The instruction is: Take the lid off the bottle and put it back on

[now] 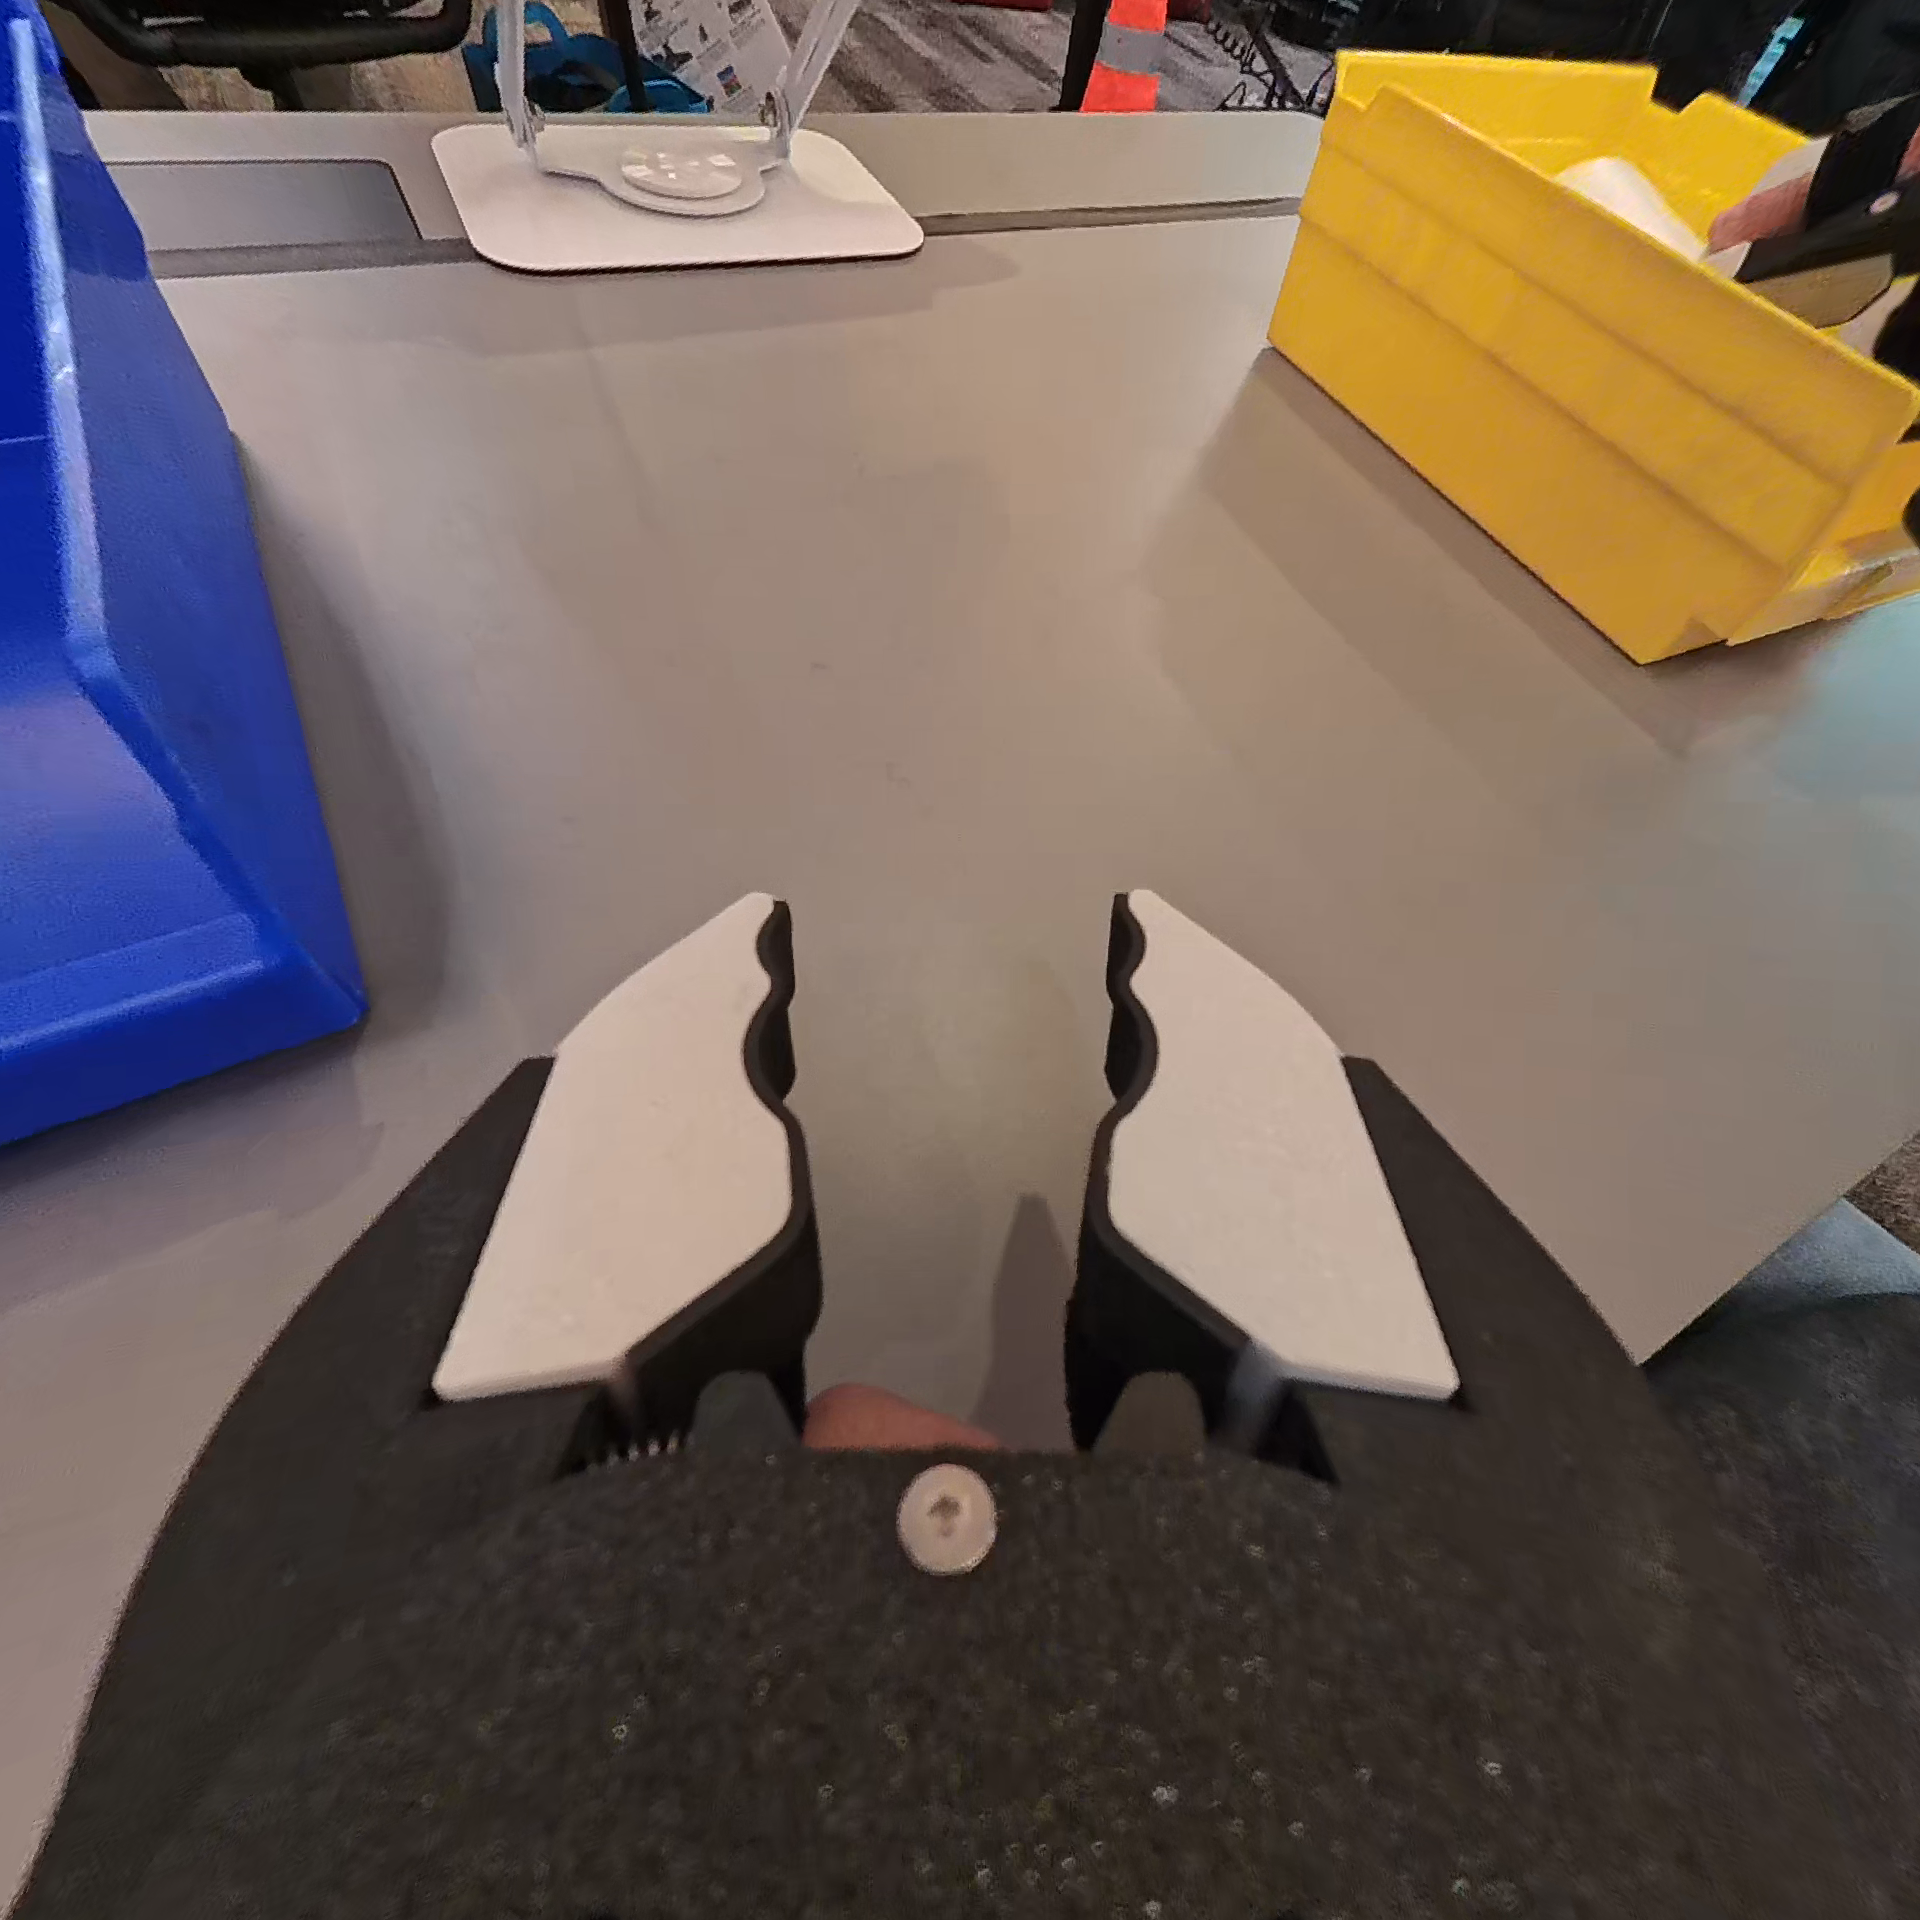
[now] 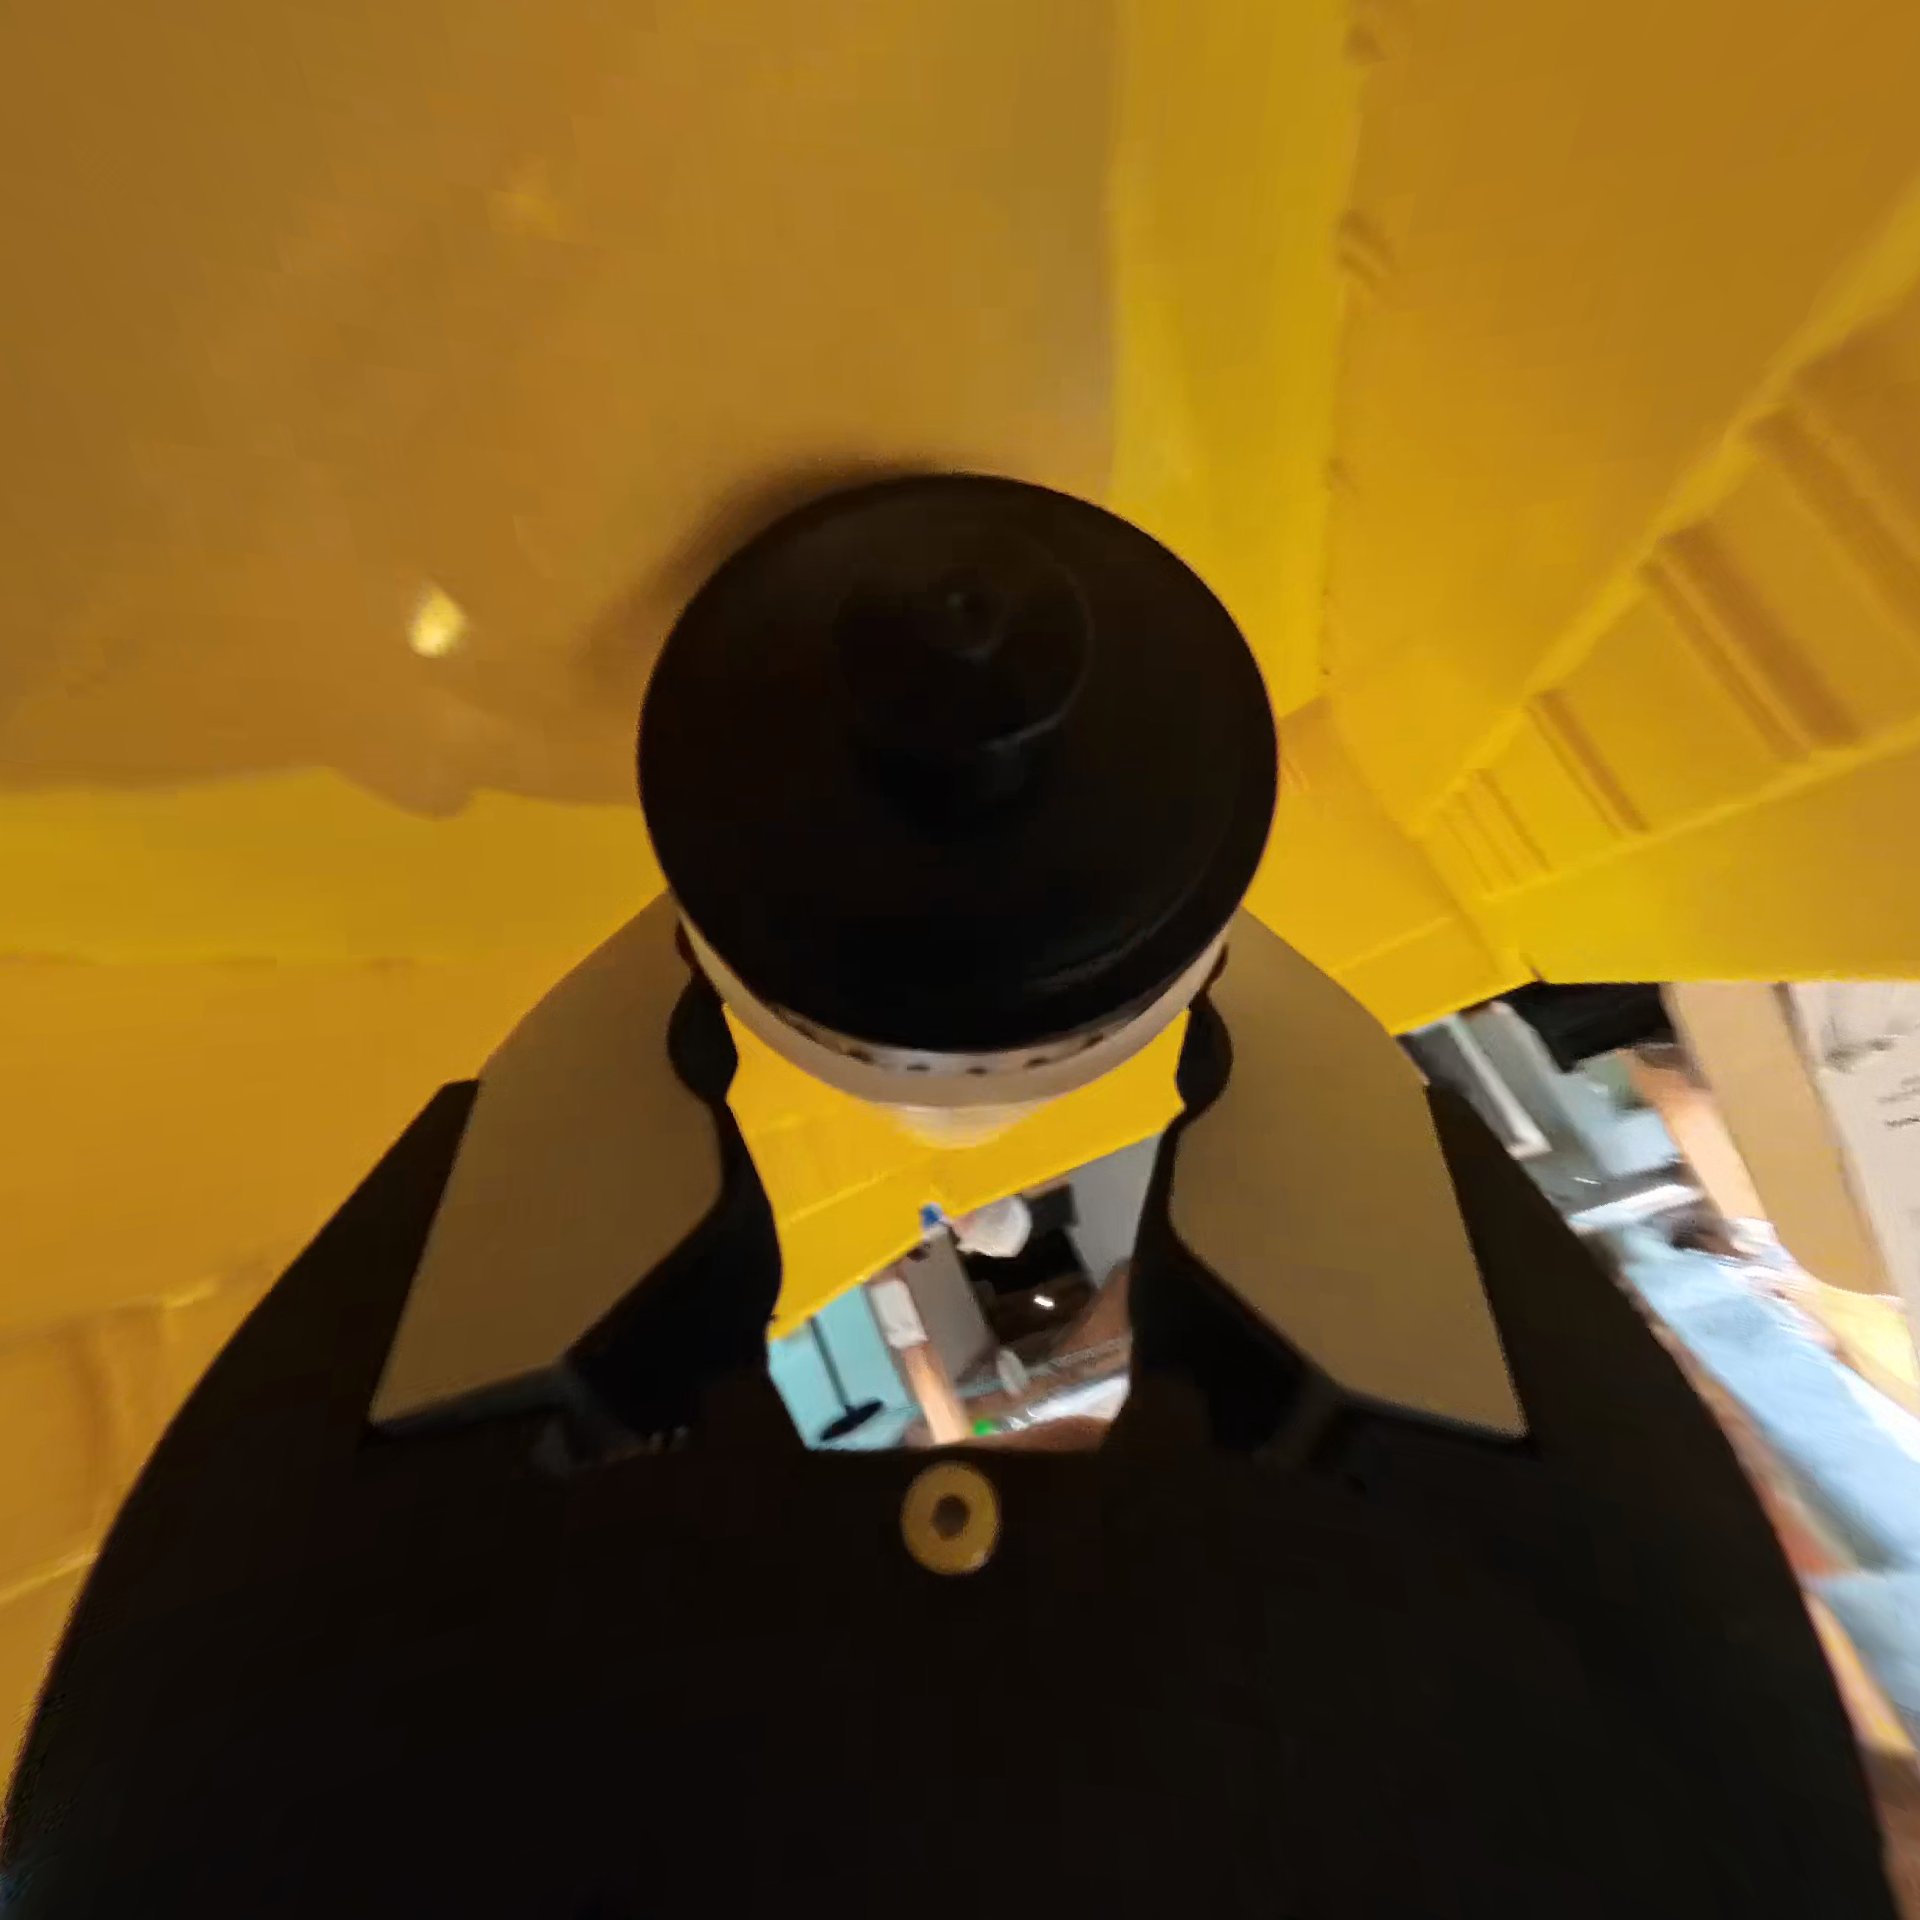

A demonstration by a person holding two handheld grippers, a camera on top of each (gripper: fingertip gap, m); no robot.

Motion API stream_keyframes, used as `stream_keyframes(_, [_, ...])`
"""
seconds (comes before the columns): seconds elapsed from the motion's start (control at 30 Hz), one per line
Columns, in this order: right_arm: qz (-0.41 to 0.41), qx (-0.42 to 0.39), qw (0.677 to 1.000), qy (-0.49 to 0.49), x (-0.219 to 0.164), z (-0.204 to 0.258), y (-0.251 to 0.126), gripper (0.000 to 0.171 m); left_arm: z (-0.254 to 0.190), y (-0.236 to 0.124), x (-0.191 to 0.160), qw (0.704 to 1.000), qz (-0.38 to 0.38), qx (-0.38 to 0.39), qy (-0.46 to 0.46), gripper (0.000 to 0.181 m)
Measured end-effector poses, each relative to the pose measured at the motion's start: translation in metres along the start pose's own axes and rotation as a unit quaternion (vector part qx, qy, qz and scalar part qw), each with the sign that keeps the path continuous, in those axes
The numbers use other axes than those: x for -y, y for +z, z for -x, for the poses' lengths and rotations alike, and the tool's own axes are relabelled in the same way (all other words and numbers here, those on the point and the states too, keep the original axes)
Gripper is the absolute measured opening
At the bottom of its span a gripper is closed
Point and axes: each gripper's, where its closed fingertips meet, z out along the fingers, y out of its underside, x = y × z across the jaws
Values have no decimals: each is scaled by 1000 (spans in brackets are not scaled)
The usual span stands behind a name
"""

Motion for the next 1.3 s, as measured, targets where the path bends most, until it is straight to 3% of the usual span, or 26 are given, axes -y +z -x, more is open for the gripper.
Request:
stream_keyframes(0.2, [13,-6,996,92,-15,-18,-42,96,1,-1,1,1000,-4,-5,-13,58])
stream_keyframes(0.27, [13,-43,987,155,-24,-38,-72,96,2,-3,3,1000,-8,-3,-14,58])
stream_keyframes(0.33, [34,-108,956,272,-46,-64,-108,90,4,-5,5,1000,-14,0,-15,58])
stream_keyframes(0.4, [53,-166,874,454,-68,-78,-146,86,5,-7,6,1000,-17,3,-19,57])
stream_keyframes(0.43, [46,-183,816,547,-72,-76,-163,83,5,-7,6,1000,-17,3,-21,57])
stream_keyframes(0.5, [-16,-185,673,716,-58,-61,-184,82,6,-7,7,1000,-19,3,-22,57])
stream_keyframes(0.57, [-133,-143,497,845,-15,-45,-188,80,6,-9,8,1000,-23,6,-18,57])
stream_keyframes(0.6, [-190,-118,413,883,8,-40,-188,79,5,-9,8,1000,-24,7,-15,57])
stream_keyframes(0.67, [-253,-109,274,921,39,-26,-185,74,4,-8,7,1000,-22,9,-10,57])
stream_keyframes(0.7, [-275,-116,233,926,50,-20,-184,73,3,-8,7,1000,-21,9,-7,57])
stream_keyframes(0.77, [-273,-147,183,933,64,-4,-180,70,3,-8,7,1000,-21,11,-3,57])
stream_keyframes(0.83, [-262,-169,184,932,73,7,-177,69,5,-9,8,1000,-24,15,-4,57])
stream_keyframes(1.03, [-221,-176,260,923,64,16,-164,72,8,-7,6,1000,-19,15,-20,57])
stream_keyframes(1.3, [-217,-177,292,915,70,10,-167,71,6,-8,5,1000,-17,18,-6,57])
